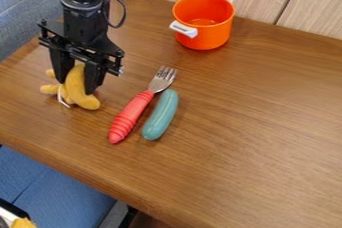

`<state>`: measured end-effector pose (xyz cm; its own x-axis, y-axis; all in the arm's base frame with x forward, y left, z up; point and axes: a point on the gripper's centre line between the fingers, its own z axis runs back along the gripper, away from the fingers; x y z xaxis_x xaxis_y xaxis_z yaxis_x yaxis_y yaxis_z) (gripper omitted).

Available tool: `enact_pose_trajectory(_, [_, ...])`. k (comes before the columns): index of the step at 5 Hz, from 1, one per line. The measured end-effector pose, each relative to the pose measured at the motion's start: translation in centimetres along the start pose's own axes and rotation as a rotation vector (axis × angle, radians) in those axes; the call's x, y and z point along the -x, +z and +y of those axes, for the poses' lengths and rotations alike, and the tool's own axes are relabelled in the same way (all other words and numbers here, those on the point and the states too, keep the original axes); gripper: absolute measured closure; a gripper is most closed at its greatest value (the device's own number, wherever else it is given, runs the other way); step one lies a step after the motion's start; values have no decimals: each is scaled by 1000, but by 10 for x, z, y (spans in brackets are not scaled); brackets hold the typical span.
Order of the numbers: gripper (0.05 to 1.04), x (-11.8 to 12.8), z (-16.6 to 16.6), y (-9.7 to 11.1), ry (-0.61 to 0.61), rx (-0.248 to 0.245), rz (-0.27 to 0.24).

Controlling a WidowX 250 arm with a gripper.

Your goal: Moved the toy to the bottom centre of the table

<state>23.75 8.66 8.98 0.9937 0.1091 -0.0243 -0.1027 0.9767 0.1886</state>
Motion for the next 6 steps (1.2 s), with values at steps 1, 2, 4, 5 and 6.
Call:
enact_pose_trajectory(1, [515, 0, -2, 4, -6, 19, 11])
enact_pose_trajectory(2, [597, -3, -21, 25, -33, 95, -43])
enact_pose_trajectory(4, [722, 1, -76, 69, -223, 217, -166])
enact_pose_trajectory(5, [723, 17, -107, 72, -356, 232, -162])
enact_pose_trajectory(6, [723, 36, -136, 67, -495, 255, -144])
